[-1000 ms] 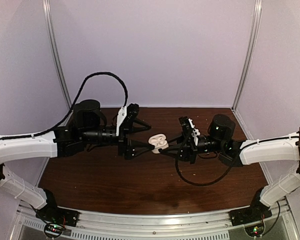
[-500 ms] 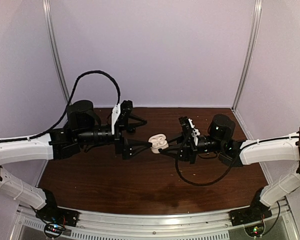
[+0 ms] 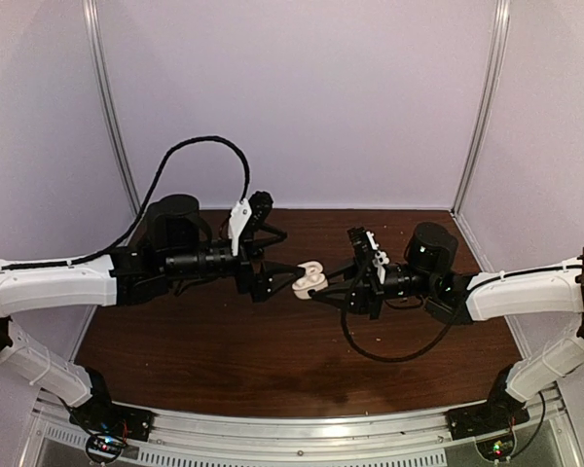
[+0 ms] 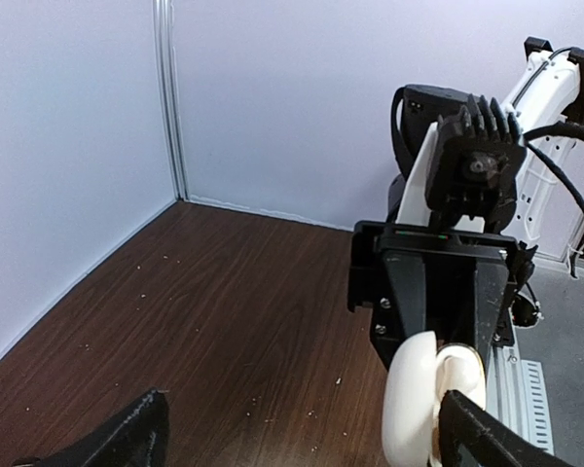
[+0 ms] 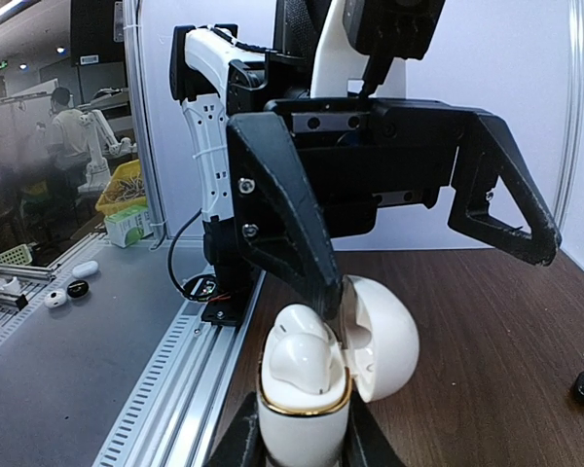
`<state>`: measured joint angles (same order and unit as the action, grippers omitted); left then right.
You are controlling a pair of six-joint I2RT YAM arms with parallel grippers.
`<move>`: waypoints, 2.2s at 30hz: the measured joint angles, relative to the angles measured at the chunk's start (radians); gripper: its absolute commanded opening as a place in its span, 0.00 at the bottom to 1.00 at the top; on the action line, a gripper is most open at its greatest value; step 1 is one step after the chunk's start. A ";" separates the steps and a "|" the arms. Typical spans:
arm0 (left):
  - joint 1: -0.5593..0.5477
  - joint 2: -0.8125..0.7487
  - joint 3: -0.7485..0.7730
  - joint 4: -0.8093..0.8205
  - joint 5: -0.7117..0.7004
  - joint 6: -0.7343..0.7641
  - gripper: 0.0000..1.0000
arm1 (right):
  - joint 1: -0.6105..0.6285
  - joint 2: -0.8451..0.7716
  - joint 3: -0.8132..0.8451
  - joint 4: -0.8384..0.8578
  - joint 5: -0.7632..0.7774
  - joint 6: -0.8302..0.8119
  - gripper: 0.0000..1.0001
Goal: Insert the wireless bluetooth earbuds into the charging case
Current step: Adjust the left earbud in the left side groove of the charging case, then close the charging case with the earbuds inside.
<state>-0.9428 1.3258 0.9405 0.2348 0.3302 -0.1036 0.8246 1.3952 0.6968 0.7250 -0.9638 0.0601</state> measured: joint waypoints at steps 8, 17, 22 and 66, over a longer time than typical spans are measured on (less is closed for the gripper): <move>0.001 -0.032 -0.028 0.008 0.015 0.017 0.98 | 0.000 0.000 0.000 0.000 0.004 0.000 0.00; 0.000 -0.091 -0.058 0.006 0.098 0.109 0.98 | 0.000 0.000 0.000 0.000 0.023 0.008 0.00; 0.000 -0.053 -0.058 0.012 0.166 0.126 0.92 | 0.000 0.000 0.000 0.000 0.028 0.016 0.00; -0.264 -0.012 -0.077 0.038 -0.535 0.723 0.60 | -0.004 0.047 0.090 -0.043 0.079 0.424 0.00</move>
<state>-1.2064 1.3136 0.8631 0.2729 -0.2047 0.6189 0.8207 1.4425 0.7868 0.6823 -0.8852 0.4839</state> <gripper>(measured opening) 0.652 0.223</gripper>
